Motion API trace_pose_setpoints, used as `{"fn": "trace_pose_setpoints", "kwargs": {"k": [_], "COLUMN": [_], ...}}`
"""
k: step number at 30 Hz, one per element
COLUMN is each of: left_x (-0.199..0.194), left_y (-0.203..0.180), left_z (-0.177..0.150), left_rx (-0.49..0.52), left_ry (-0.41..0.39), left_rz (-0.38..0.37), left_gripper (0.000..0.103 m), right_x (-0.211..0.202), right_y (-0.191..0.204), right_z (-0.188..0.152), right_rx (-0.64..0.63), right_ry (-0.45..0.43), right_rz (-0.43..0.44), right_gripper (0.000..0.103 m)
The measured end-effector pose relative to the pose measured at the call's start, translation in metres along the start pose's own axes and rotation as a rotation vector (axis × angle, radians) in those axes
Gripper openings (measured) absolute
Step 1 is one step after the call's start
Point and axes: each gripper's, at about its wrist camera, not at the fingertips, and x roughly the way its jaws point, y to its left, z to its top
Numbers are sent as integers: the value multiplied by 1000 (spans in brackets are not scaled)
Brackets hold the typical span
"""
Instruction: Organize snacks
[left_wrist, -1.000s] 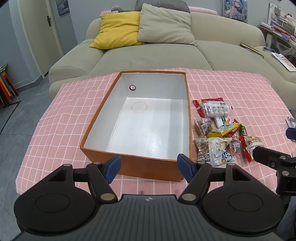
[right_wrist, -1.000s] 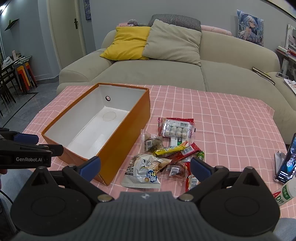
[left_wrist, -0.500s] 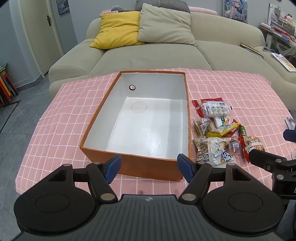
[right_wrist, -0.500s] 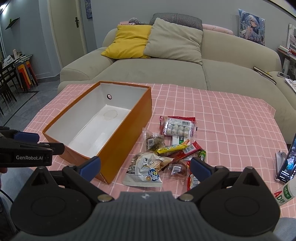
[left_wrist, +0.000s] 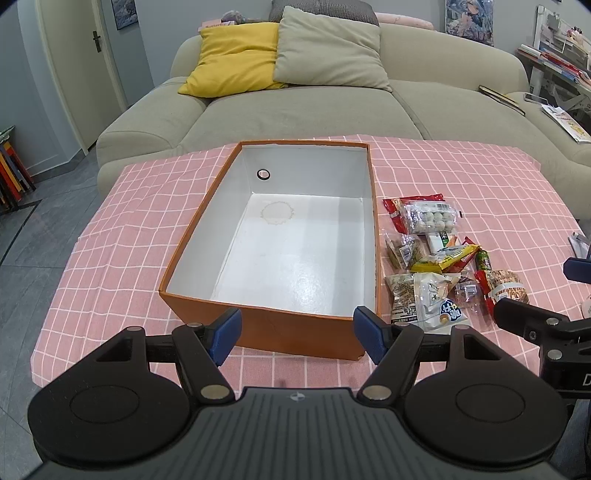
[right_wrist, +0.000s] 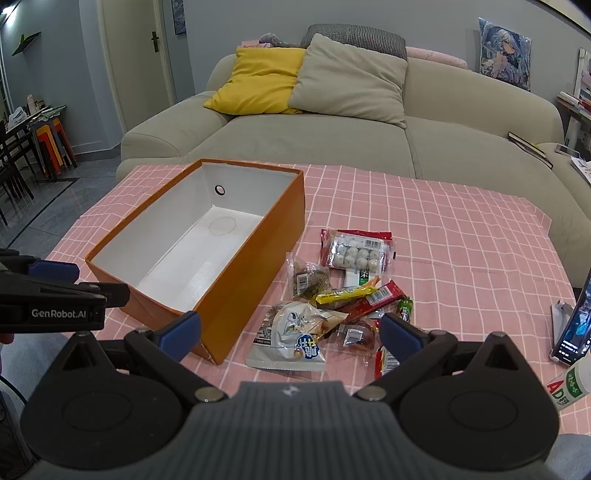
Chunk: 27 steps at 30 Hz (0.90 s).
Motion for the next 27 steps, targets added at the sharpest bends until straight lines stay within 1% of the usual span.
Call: {"fn": "trace_pose_setpoints", "kwargs": {"k": [13, 18, 20, 21, 22, 23, 24, 25, 26, 27], "left_x": [-1, -3, -4, -4, -5, -5, -5, -5, -5, -4], "left_y": [-1, -3, -4, -4, -4, -5, -7, -10, -13, -16], "left_z": [0, 2, 3, 4, 5, 6, 8, 9, 10, 12], "left_rx": [4, 9, 21, 26, 27, 29, 38, 53, 66, 74], "left_ry": [-1, -1, -5, -8, -10, -12, -18, -24, -27, -25], "left_rz": [-3, -34, -54, -72, -92, -107, -121, -133, -148, -165], "left_gripper": [82, 80, 76, 70, 65, 64, 59, 54, 52, 49], "right_x": [1, 1, 1, 2, 2, 2, 2, 1, 1, 2], "right_y": [1, 2, 3, 2, 2, 1, -1, -3, -6, -9], "right_z": [-1, -1, -1, -1, -1, -1, -1, -1, -3, -4], "right_rx": [-2, -1, -3, -3, -2, -1, 0, 1, 2, 1], "right_ry": [1, 3, 6, 8, 9, 11, 9, 5, 0, 2], "right_rz": [3, 5, 15, 22, 26, 29, 32, 34, 35, 33], "right_gripper": [99, 99, 99, 99, 99, 99, 99, 96, 92, 84]}}
